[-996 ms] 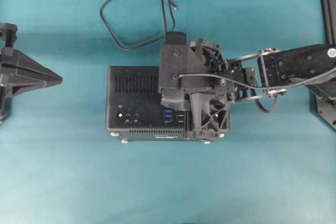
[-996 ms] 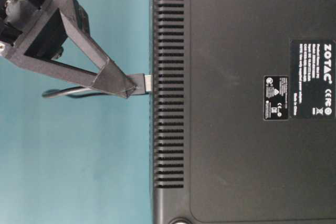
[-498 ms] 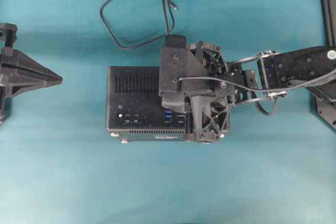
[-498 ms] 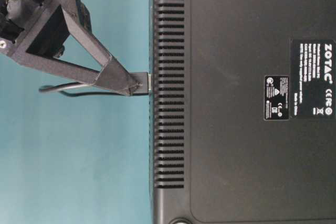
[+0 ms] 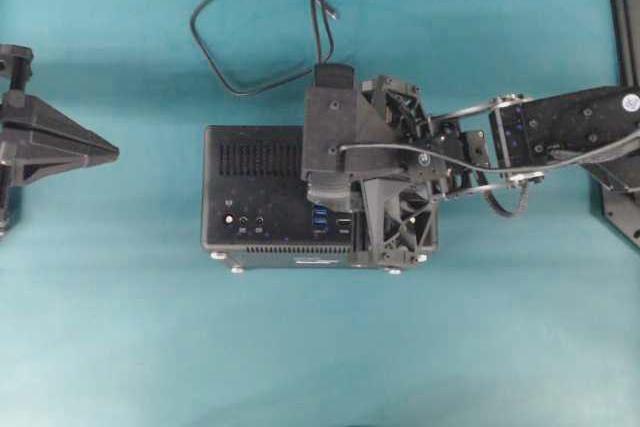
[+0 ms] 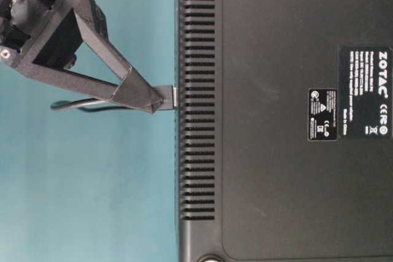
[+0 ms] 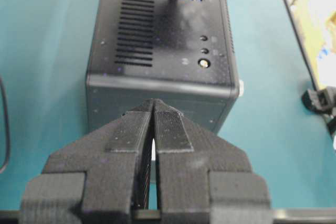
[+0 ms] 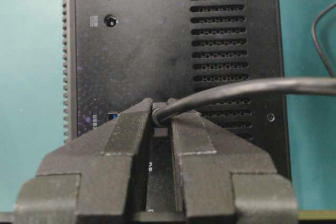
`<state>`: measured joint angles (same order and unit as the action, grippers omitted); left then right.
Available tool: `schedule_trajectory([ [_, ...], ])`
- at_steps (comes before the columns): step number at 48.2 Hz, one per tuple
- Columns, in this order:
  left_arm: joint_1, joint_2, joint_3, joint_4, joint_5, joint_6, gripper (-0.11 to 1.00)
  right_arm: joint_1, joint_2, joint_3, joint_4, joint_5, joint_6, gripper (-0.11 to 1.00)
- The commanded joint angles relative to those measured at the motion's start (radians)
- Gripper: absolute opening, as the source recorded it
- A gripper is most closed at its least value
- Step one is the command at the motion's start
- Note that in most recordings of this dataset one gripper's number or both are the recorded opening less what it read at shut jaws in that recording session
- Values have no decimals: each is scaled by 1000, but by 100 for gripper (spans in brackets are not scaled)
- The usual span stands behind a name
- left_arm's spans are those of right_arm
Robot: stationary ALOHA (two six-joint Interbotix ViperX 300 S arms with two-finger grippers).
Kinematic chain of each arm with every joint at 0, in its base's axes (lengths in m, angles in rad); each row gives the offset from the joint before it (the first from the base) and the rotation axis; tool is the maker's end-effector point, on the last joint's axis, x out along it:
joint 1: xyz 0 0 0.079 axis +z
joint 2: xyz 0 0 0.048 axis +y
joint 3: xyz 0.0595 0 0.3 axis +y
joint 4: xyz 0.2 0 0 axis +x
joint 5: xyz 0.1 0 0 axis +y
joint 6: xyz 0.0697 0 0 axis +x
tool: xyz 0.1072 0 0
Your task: Insert the USB into the PC box with both arms.
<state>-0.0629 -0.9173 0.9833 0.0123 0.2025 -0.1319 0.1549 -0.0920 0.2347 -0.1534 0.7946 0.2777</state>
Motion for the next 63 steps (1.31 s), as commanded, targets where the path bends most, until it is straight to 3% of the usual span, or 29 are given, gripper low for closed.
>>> schedule_trajectory([
  [1,0,3,-12,2,-9,-2,0,11,-17,-6,-5,2,-8,11],
  [10,0,3,-11,2,-8,-2,0,18,-25,-12,-3,-11,-2,20],
  [26,0,3,-11,2,-9,-2,0,8,-48,-14,-5,-35,-2,60],
  [38,0,3,-9,2,-11,-6,0,-9,-63,-17,-12,-38,-3,59],
  [49,-2,3,-6,2,-11,-57,0,-21,-63,-12,-26,-92,-5,56],
  [54,-2,0,-8,2,-11,-63,0,-21,-63,-9,-26,-97,-5,47],
  [63,-2,-31,-5,2,-5,-63,0,-21,-69,-8,-23,-64,-3,19],
])
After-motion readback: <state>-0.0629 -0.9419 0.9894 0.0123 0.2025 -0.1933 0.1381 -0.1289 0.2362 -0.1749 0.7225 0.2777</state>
